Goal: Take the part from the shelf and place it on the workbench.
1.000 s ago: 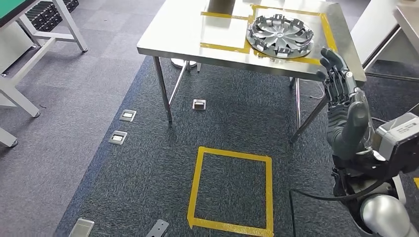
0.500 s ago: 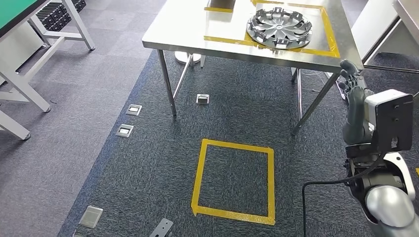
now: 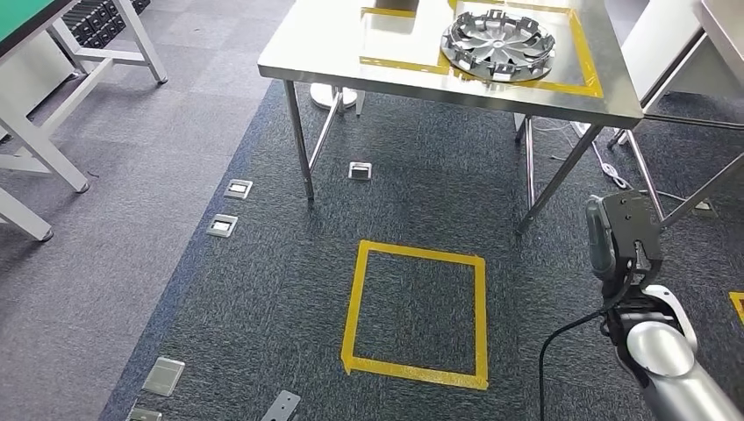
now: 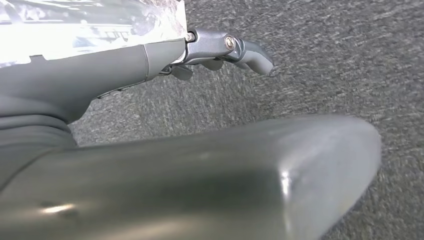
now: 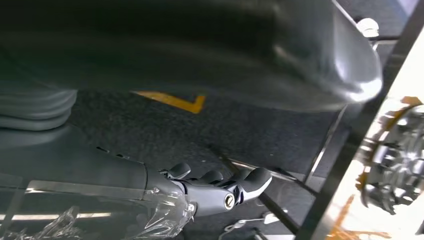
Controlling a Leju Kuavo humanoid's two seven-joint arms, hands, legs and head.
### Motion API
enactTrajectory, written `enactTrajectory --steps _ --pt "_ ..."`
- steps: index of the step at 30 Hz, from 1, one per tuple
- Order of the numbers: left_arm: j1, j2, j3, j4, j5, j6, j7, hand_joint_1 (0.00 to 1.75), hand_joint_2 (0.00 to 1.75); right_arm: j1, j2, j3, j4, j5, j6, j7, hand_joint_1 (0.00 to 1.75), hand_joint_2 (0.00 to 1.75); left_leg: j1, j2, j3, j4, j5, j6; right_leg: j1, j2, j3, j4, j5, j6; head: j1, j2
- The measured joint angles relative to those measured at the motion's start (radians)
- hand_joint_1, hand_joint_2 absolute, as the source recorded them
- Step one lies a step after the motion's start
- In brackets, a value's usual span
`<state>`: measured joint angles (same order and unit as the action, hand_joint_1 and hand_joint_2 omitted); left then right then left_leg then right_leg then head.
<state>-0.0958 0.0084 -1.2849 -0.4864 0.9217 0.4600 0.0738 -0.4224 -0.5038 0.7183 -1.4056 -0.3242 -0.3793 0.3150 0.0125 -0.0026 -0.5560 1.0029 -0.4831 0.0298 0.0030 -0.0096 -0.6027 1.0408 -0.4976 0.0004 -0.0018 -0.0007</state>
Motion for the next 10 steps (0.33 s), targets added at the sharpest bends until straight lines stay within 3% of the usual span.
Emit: enactTrajectory --steps 3,4,5,6,8,10 --pt "-0.001 0.000 -0.007 0.000 0.013 0.012 0.006 0.00 1.75 0.043 -0.006 0.000 0.080 -0.017 0.004 0.006 0.00 1.75 0.001 0.000 -0.012 -0.001 0.009 0.008 -0.008 0.003 -0.082 0.182 -0.092 0.015 0.008 0.000" --pt "0.000 0.001 -0.008 0.000 0.017 0.015 0.009 0.00 1.75 0.062 -0.006 0.001 0.107 -0.021 0.006 0.008 0.00 1.75 0.000 0.000 -0.015 0.000 0.011 0.008 -0.012 0.003 -0.100 0.225 -0.103 0.017 0.009 0.000" --pt "0.001 0.001 -0.009 0.000 0.021 0.019 0.012 0.00 1.75 0.080 -0.006 0.002 0.133 -0.026 0.008 0.009 0.00 1.75 0.000 -0.001 -0.018 0.001 0.012 0.006 -0.014 0.003 -0.101 0.232 -0.095 0.019 0.010 0.000" --pt "0.001 0.001 -0.009 0.000 0.024 0.023 0.015 0.00 1.75 0.096 -0.006 0.002 0.157 -0.031 0.011 0.009 0.00 1.75 0.000 -0.001 -0.020 0.003 0.013 0.005 -0.017 0.003 -0.081 0.197 -0.069 0.020 0.010 0.000" --pt "0.000 0.002 -0.010 0.000 0.032 0.030 0.022 0.00 1.75 0.127 -0.004 0.002 0.207 -0.047 0.020 0.001 0.00 1.75 -0.001 -0.001 -0.022 0.005 0.014 -0.001 -0.019 0.001 -0.006 0.057 -0.009 0.017 0.012 0.000" --pt "-0.002 0.002 -0.010 0.000 0.042 0.036 0.027 0.00 1.75 0.151 -0.002 0.003 0.246 -0.065 0.030 -0.012 0.00 1.75 -0.003 -0.002 -0.026 0.008 0.015 -0.009 -0.017 0.001 0.039 -0.032 0.015 0.011 0.012 0.000"
